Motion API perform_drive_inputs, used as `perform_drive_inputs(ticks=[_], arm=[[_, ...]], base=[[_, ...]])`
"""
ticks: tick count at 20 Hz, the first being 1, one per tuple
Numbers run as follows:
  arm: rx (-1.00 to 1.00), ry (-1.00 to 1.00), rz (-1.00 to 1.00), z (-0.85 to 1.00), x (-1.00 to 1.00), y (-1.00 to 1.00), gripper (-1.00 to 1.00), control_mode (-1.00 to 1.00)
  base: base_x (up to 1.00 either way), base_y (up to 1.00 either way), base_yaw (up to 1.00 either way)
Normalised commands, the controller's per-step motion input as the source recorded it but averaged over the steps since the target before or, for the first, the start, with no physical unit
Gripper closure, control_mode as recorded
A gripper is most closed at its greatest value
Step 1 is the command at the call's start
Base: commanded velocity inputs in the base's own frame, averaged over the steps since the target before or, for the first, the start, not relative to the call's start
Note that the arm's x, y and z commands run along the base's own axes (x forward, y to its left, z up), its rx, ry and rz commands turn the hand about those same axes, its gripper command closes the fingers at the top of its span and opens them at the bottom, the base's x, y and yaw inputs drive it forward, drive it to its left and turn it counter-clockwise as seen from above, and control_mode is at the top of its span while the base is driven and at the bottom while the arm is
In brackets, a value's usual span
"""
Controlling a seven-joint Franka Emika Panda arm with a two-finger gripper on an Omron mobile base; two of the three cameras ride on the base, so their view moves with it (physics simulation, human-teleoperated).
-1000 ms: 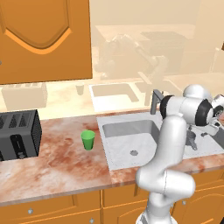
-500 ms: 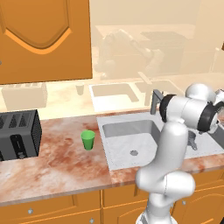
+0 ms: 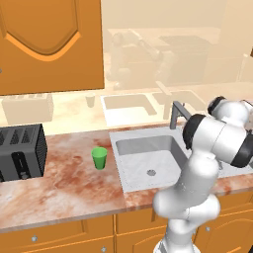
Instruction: Move any existing items from the left basin to the right basin for drying. Then move the cup from the counter to the left basin of the sink for washing.
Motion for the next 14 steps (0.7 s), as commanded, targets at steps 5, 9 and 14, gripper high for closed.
perform_drive_inputs(ticks=[5, 9, 14], arm=[[-0.02, 0.11, -0.08, 0.16, -0.15, 0.75, -1.00, -1.00], [-0.02, 0.12, -0.07, 0.17, -0.02, 0.77, -1.00, -1.00], [-0.04, 0.11, -0.04, 0.09, 0.00, 0.81, -1.00, -1.00]], base=[[0.00, 0.00, 0.00], [0.00, 0.00, 0.00], [0.00, 0.00, 0.00]])
